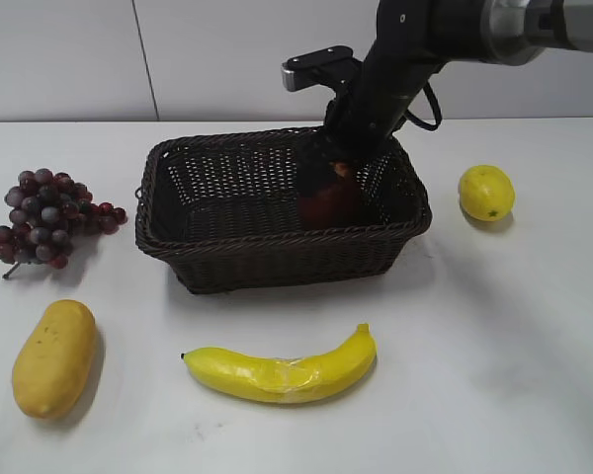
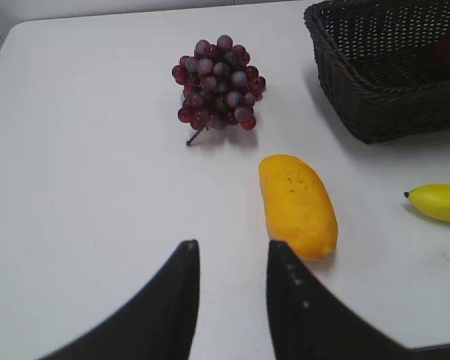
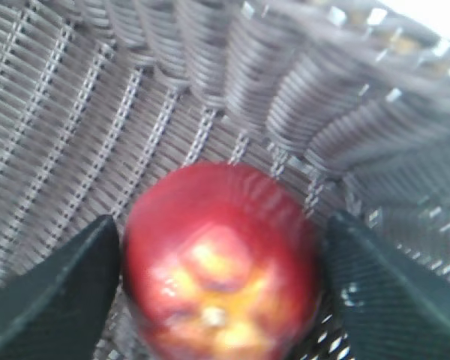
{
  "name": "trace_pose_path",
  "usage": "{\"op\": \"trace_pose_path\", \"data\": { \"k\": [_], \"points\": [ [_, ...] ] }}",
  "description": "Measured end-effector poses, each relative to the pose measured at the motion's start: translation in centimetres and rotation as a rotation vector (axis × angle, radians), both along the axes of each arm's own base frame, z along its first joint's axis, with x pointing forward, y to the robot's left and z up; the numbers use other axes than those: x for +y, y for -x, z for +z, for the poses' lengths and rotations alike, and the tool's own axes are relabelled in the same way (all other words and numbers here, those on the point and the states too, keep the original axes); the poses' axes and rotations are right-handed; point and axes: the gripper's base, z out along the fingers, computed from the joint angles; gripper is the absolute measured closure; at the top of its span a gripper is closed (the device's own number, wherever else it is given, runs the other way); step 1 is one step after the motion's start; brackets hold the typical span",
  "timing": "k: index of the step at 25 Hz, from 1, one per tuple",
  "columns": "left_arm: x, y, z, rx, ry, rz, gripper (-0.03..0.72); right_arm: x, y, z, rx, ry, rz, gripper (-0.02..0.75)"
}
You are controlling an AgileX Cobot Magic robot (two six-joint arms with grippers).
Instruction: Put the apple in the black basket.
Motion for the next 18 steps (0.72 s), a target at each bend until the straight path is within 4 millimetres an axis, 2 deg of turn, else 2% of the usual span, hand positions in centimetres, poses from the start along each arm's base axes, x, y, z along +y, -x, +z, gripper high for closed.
{"op": "trace_pose_path", "data": {
  "k": [2,5,7,11,14,18],
  "points": [
    [0.0,0.0,0.0,0.0,0.0,0.0,0.454,-0.1,0.1,0.6,-0.006,-0.001,0.002,0.07],
    [0.0,0.0,0.0,0.0,0.0,0.0,0.454,-0.1,0.3,3.4,-0.038,-0.016,0.011,0.07],
    [0.0,0.0,0.0,0.0,0.0,0.0,0.454,-0.2,0.4,6.8,-0.091,-0.026,0.023,0.07],
    [0.0,0.0,0.0,0.0,0.0,0.0,0.454,-2.0,1.2,14.1,-0.183,-0.043,-0.015,0.075],
    [0.0,0.0,0.0,0.0,0.0,0.0,0.454,-5.0,2.7,18.8,-0.204,-0.053,-0.104,0.087],
    [0.0,0.0,0.0,0.0,0.0,0.0,0.454,-10.8,5.3,23.3,-0.215,0.005,-0.283,0.108]
  ]
}}
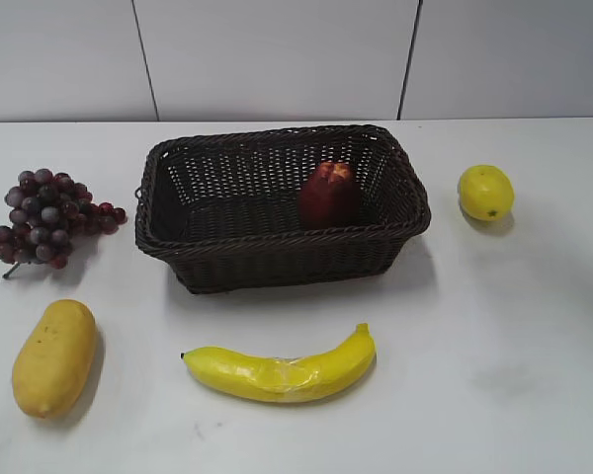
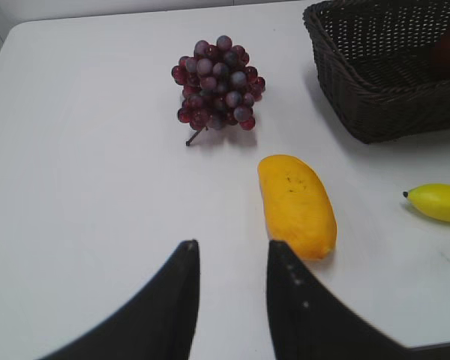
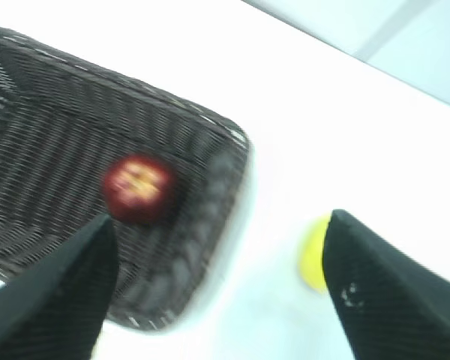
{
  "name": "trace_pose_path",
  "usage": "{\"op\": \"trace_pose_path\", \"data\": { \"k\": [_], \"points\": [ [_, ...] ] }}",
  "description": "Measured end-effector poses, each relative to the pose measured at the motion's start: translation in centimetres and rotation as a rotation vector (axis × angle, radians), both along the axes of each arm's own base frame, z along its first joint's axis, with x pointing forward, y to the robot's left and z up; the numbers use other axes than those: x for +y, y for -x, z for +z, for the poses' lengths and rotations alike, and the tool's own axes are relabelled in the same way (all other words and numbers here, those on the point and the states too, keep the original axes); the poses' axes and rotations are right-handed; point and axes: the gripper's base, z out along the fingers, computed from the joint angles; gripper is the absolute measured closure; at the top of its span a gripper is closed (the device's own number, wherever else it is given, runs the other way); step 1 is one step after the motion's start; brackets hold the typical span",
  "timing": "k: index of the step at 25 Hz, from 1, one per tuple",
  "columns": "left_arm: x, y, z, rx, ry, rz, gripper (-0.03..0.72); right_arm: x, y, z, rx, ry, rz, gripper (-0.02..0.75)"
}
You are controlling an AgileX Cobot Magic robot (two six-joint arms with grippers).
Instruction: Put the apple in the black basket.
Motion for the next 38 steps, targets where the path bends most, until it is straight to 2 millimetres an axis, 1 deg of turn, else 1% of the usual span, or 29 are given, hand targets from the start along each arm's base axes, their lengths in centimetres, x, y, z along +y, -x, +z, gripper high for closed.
{"op": "trace_pose_path", "data": {
  "k": [1,2,4,6,7,11,13,14,17,21,23,26,28,30,32,38],
  "points": [
    [0.0,0.0,0.0,0.0,0.0,0.0,0.454,-1.4,0.7,0.5,-0.002,0.005,-0.04,0.114],
    [0.0,0.0,0.0,0.0,0.0,0.0,0.454,-2.8,1.7,1.2,-0.01,0.013,-0.082,0.12],
    [0.0,0.0,0.0,0.0,0.0,0.0,0.454,-5.1,4.1,2.0,-0.016,0.029,-0.144,0.13],
    [0.0,0.0,0.0,0.0,0.0,0.0,0.454,-6.7,7.4,2.3,-0.008,0.027,-0.187,0.137],
    [0.0,0.0,0.0,0.0,0.0,0.0,0.454,-7.1,9.3,2.6,-0.018,0.021,-0.196,0.139],
    [0.0,0.0,0.0,0.0,0.0,0.0,0.454,-8.2,16.2,0.7,-0.032,-0.027,-0.21,0.144],
    [0.0,0.0,0.0,0.0,0.0,0.0,0.454,-8.9,19.9,-0.9,-0.053,-0.049,-0.21,0.143],
    [0.0,0.0,0.0,0.0,0.0,0.0,0.454,-9.2,21.8,-1.3,-0.086,-0.061,-0.209,0.143],
    [0.0,0.0,0.0,0.0,0.0,0.0,0.454,-10.1,26.5,-4.1,-0.139,-0.081,-0.21,0.143],
    [0.0,0.0,0.0,0.0,0.0,0.0,0.451,-11.1,32.0,-6.7,-0.241,-0.117,-0.209,0.143],
    [0.0,0.0,0.0,0.0,0.0,0.0,0.451,-11.5,34.1,-7.5,-0.308,-0.138,-0.208,0.143],
    [0.0,0.0,0.0,0.0,0.0,0.0,0.451,-12.1,36.4,-8.5,-0.406,-0.16,-0.207,0.145],
    [0.0,0.0,0.0,0.0,0.0,0.0,0.452,-12.3,37.2,-9.6,-0.436,-0.166,-0.207,0.145],
    [0.0,0.0,0.0,0.0,0.0,0.0,0.452,-12.3,37.4,-10.6,-0.434,-0.166,-0.208,0.145],
    [0.0,0.0,0.0,0.0,0.0,0.0,0.452,-12.2,37.2,-11.4,-0.42,-0.162,-0.208,0.145],
    [0.0,0.0,0.0,0.0,0.0,0.0,0.452,-12.2,37.0,-11.7,-0.421,-0.162,-0.208,0.145]
  ]
}}
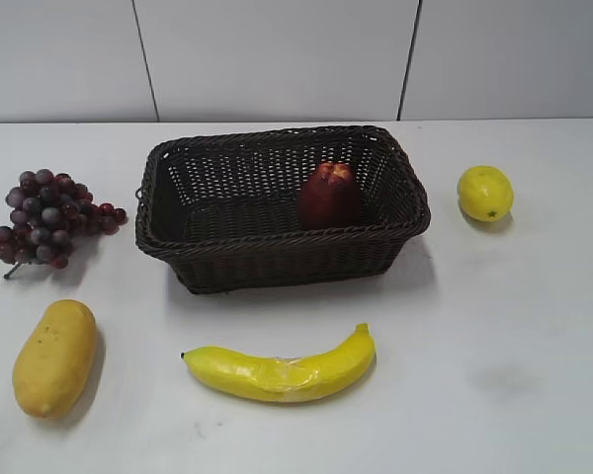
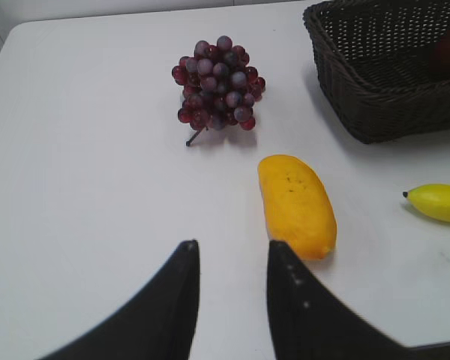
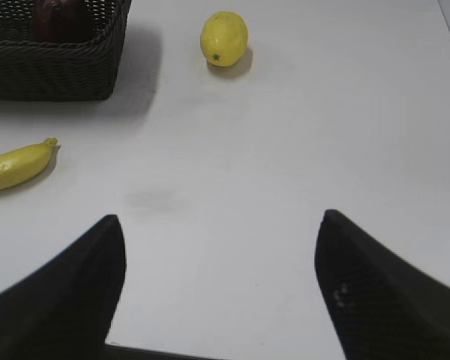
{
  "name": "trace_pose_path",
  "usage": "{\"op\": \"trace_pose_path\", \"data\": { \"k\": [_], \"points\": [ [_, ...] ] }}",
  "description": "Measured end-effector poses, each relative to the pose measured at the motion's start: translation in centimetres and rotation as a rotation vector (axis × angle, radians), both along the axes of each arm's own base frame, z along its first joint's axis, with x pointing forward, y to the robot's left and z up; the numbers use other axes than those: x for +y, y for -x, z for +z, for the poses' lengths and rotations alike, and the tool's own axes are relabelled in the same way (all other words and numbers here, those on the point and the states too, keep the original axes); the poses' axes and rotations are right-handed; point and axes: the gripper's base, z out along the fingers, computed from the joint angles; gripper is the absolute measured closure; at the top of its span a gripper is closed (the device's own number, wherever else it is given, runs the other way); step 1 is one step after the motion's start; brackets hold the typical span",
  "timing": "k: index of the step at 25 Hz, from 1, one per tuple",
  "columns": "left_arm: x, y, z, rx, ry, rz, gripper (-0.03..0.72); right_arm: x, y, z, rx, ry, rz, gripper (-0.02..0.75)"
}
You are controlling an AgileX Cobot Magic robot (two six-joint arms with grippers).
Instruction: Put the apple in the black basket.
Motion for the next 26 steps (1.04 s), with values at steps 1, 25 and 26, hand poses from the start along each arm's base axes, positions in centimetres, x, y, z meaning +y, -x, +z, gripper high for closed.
{"op": "trace_pose_path", "data": {
  "k": [1,25,26],
  "points": [
    [0.0,0.0,0.0,0.0,0.0,0.0,0.452,0.0,0.0,0.0,0.0,0.0,0.0,0.145],
    [0.0,0.0,0.0,0.0,0.0,0.001,0.452,-0.06,0.84,0.04,-0.057,-0.01,-0.164,0.147],
    [0.0,0.0,0.0,0.0,0.0,0.001,0.452,-0.06,0.84,0.04,-0.057,-0.01,-0.164,0.147]
  ]
}}
